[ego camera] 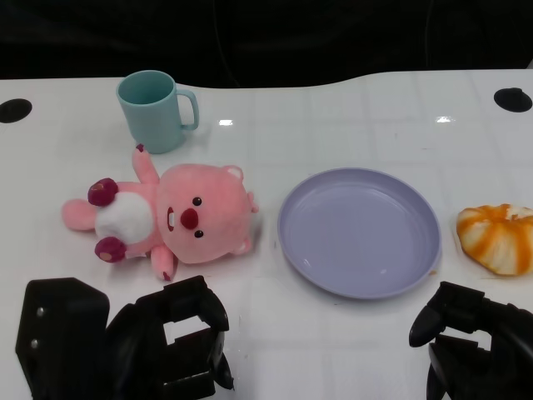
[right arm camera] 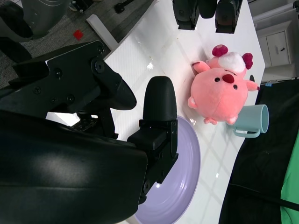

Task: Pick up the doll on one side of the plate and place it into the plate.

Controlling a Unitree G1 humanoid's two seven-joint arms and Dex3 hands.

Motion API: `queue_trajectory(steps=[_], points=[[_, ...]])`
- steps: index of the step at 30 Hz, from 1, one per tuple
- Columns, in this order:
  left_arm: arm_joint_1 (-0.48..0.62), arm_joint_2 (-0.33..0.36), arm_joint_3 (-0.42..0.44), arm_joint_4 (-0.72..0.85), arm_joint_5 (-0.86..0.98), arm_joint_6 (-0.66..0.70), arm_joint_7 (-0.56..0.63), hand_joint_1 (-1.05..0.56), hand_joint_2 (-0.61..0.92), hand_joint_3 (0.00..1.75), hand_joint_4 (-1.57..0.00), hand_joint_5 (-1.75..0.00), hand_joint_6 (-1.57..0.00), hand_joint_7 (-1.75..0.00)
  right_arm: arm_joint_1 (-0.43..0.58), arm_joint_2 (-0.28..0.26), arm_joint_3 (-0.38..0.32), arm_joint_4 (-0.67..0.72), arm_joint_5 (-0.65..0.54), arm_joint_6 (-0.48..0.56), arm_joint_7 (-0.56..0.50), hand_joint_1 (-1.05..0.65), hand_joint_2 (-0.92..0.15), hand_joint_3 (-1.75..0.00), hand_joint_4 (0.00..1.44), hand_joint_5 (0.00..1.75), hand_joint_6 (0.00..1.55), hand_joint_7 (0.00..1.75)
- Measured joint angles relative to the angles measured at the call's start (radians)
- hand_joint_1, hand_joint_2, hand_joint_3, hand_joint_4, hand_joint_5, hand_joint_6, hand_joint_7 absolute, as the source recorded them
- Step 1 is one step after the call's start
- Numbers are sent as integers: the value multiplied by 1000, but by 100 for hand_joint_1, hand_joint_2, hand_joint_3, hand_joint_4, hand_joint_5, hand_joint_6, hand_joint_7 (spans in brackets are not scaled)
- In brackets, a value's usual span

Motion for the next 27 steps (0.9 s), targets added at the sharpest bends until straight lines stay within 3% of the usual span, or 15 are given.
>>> queue_trajectory(steps=[27], points=[[0,7,-2,13,8,-22,-1,-11,54,127,-83,-175,-77,-160,-1,0,5,-1,0,3,-2,-7,-69,-114,65,175,47,161]])
